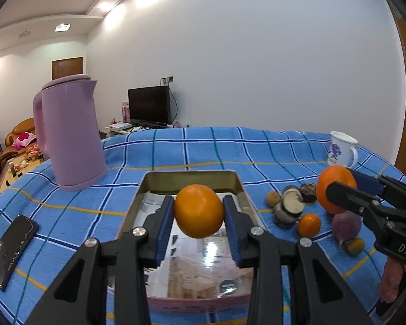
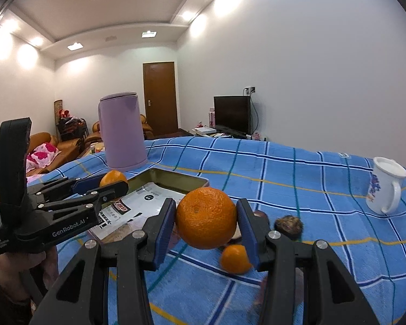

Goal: Organize fruits
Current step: 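Lower both oranges into the tin box and open both tools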

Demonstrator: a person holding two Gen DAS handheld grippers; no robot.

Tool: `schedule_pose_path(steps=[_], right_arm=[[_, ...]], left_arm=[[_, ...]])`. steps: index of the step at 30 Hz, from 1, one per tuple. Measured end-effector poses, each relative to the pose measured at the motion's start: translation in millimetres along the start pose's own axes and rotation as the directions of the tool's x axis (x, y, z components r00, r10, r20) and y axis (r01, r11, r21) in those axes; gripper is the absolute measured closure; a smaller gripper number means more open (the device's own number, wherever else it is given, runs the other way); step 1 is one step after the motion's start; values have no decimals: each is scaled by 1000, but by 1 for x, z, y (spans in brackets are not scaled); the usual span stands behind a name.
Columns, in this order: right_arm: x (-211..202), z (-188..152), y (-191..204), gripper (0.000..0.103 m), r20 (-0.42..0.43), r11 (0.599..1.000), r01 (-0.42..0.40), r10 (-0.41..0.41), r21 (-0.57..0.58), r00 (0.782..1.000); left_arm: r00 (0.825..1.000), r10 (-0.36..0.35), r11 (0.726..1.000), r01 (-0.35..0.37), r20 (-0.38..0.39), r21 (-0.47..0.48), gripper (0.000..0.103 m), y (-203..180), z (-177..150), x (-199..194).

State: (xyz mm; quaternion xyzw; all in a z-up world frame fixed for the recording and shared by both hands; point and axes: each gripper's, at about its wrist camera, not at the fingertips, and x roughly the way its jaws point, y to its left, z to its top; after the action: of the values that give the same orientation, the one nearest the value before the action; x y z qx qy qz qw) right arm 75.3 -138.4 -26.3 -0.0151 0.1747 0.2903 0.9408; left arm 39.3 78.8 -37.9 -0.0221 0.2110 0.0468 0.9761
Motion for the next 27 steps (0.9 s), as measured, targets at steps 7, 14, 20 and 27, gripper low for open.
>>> schedule_pose_path(steps=[7, 14, 20, 27], right_arm=[[18, 10, 18, 55, -16, 999, -27, 26, -33, 1000], [33, 19, 35, 55, -30, 997, -56, 55, -58, 998], [47, 26, 52, 55, -41, 993, -80, 77, -85, 996], [61, 25, 62, 55, -71, 991, -93, 87, -98, 994]], left_arm=[[999, 26, 1000, -26, -26, 6, 65, 13, 1, 8], [997, 42, 999, -42, -57, 6, 65, 24, 3, 17], [995, 50, 999, -50, -85, 8, 65, 32, 3, 25], [992, 56, 998, -56, -114, 5, 65, 38, 3, 32]])
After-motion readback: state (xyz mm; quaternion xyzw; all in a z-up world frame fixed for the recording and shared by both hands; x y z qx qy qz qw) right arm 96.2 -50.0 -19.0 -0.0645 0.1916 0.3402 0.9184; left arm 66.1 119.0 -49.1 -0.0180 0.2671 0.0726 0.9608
